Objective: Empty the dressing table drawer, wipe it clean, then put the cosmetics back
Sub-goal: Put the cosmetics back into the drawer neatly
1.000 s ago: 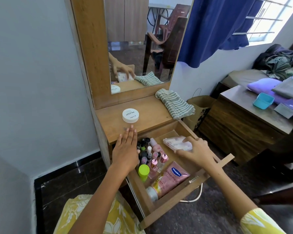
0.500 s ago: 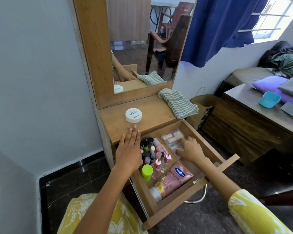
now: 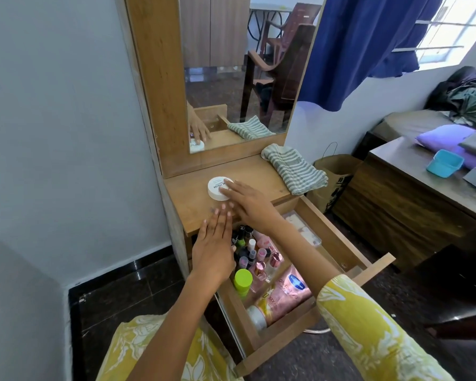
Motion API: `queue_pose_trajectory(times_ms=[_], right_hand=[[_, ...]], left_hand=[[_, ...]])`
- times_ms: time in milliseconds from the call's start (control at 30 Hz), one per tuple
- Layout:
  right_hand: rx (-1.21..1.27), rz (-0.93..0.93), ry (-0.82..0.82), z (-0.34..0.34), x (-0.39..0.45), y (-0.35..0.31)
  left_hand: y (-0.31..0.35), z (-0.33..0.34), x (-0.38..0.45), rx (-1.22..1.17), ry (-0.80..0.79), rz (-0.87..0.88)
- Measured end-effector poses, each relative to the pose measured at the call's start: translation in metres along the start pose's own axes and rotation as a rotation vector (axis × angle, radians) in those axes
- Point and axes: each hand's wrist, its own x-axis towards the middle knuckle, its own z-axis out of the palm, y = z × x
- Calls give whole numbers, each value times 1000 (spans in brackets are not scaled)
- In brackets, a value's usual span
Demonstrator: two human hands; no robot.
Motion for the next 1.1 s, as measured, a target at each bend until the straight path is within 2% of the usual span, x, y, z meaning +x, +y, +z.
queue_pose_trajectory(times_ms=[67,167,367,433,567,633,833,933,1000,1100], right_hand=[[28,22,103,1,-5,0],[55,161,258,-5,-22,2],[27,391,284,-36,-72,22],[-32,505,210,-46,-97,34],[-140,721,-128,-49,-139,52],[-128,780,-235,-45,-150,55],[-238,818,-406,-40,-155,50],[-293,818,-372,-38,-153,37],[-235,819,-363,-35,-149,24],[-130,768,-542,-30,-148,5]], left_hand=[[0,0,0,-16,7,1],[-1,2,1,-31,16,2],[-2,4,1,-51,30,2],[-2,4,1,-52,25,4],[-2,6,1,-45,24,3],[-2,6,2,-37,28,3],[-1,7,2,-32,27,-3],[-1,7,2,-29,20,-3],[-2,7,2,-29,18,-1],[-1,7,2,-24,19,-4]])
